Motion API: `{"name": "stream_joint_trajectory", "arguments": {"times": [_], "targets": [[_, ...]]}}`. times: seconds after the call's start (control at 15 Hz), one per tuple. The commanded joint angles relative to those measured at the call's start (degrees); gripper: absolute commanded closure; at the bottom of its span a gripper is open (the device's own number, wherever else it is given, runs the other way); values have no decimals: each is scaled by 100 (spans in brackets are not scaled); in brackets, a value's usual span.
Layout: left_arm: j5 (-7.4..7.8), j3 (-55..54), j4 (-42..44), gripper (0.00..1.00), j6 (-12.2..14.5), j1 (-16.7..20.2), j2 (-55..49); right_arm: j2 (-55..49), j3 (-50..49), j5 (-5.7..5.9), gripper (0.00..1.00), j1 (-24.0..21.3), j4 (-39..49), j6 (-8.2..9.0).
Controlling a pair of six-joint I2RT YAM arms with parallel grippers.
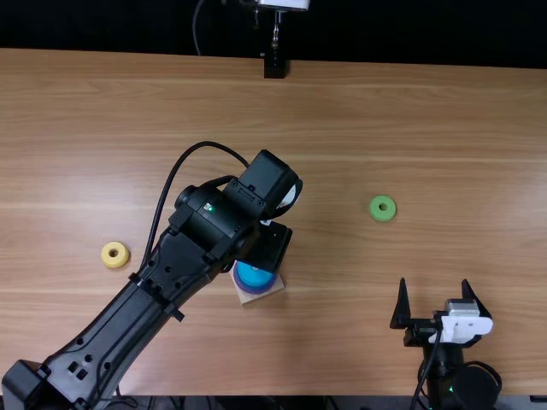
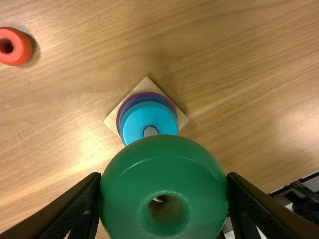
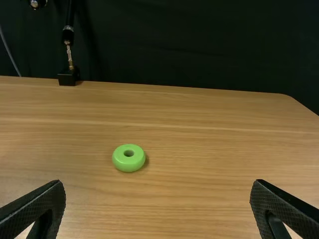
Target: Build the Hanoi tower: stack the rings onto the peg from bottom to top in this color order: purple, dark blue, light blue, dark green, light green, yellow, orange.
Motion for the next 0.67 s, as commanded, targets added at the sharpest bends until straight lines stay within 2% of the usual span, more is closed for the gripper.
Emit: {"name": "stream_joint_trajectory", "arguments": {"times": [0.0, 0.13, 0.2, 0.27, 0.33, 0.4, 0.47, 0.53, 0.6], "targets": [[59, -107, 12, 100, -51, -32, 62, -73, -141, -12, 0, -59, 7, -1], [70, -168, 23, 100, -41, -32, 62, -73, -141, -12, 0, -59, 7, -1], [80, -194, 12, 95, -41, -32, 71, -73, -141, -12, 0, -51, 7, -1], [112, -194, -20, 76, -41, -32, 71, -73, -141, -12, 0, -59, 7, -1], [334, -194, -41, 57, -41, -24, 80, -73, -132, -12, 0, -51, 7, -1], [618, -203, -41, 36, -30, 3, 80, -73, -141, -12, 0, -59, 7, -1], [776, -212, -62, 8, -41, 20, 80, -73, -141, -12, 0, -51, 7, -1], [787, -265, -62, 0, -41, 29, 80, -73, -141, -12, 0, -59, 7, -1], [798, -300, -72, 0, -41, 47, 80, -73, -141, -12, 0, -51, 7, -1]]}}
